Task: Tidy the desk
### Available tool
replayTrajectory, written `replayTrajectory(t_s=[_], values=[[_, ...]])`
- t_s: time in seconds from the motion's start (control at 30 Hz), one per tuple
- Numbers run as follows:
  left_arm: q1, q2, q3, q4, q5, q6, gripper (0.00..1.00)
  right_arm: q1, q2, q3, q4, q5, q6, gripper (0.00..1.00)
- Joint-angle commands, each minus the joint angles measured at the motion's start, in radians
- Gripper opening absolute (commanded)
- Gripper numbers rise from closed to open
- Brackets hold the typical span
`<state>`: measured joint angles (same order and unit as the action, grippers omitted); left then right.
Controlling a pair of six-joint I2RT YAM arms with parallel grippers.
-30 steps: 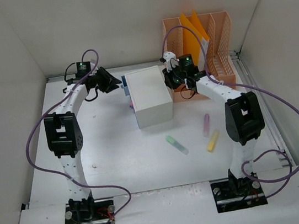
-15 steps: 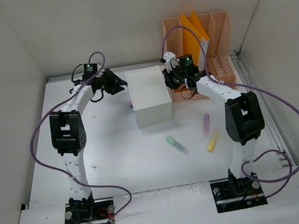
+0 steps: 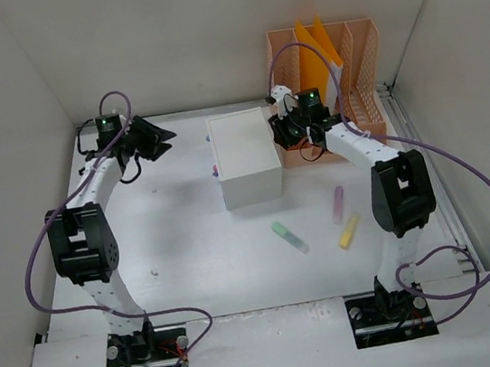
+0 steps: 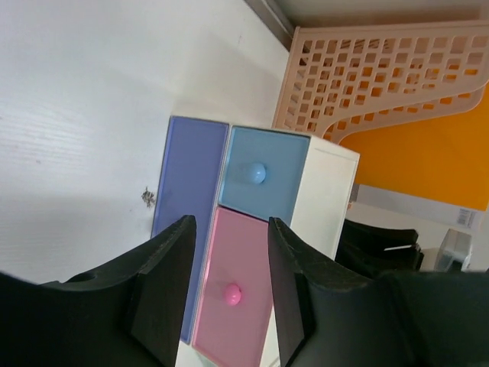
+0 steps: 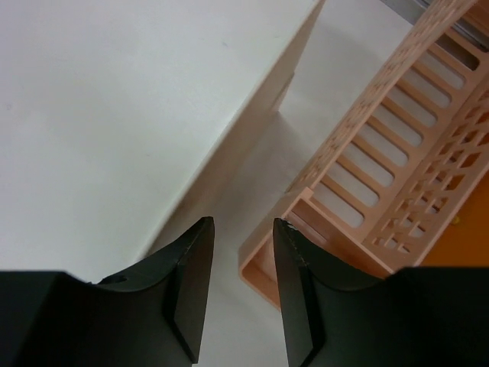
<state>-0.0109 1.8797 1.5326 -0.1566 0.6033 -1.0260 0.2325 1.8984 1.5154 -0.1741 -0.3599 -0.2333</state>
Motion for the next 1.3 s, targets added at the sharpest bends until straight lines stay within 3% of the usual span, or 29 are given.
replayTrajectory(t_s=[0.0, 0.07, 0.2, 0.3, 0.4, 0.43, 0.53, 0.93, 1.27], values=[[-0.030, -0.037, -0.080, 0.127, 0.033, -0.042, 0.38, -0.025, -0.096, 0.031, 0.038, 0.067, -0.063, 0.35], [-0.057, -0.031, -0.135, 0.192, 0.041, -0.071, 0.38, -0.013, -0.122, 0.032, 0.038, 0.180, -0.121, 0.36], [-0.106, 0.028, -0.160, 0.232, 0.070, -0.091, 0.38, -0.018, -0.179, 0.023, 0.038, 0.239, -0.210, 0.37], [-0.130, 0.076, -0.146, 0.236, 0.088, -0.082, 0.38, -0.022, -0.214, 0.020, 0.036, 0.184, -0.239, 0.36], [-0.153, 0.111, -0.132, 0.233, 0.104, -0.060, 0.36, -0.018, -0.245, 0.025, 0.004, -0.009, -0.262, 0.35], [-0.153, 0.120, -0.126, 0.232, 0.108, -0.059, 0.34, -0.018, -0.246, 0.031, -0.033, -0.119, -0.279, 0.28], [-0.153, 0.147, -0.123, 0.244, 0.128, -0.052, 0.29, 0.026, -0.226, 0.055, -0.062, -0.179, -0.262, 0.09], [-0.162, 0.202, -0.138, 0.384, 0.200, -0.114, 0.30, 0.151, -0.047, 0.201, -0.071, -0.177, -0.176, 0.15], [-0.162, 0.219, -0.173, 0.442, 0.227, -0.141, 0.32, 0.160, -0.004, 0.175, -0.071, -0.146, -0.170, 0.15]])
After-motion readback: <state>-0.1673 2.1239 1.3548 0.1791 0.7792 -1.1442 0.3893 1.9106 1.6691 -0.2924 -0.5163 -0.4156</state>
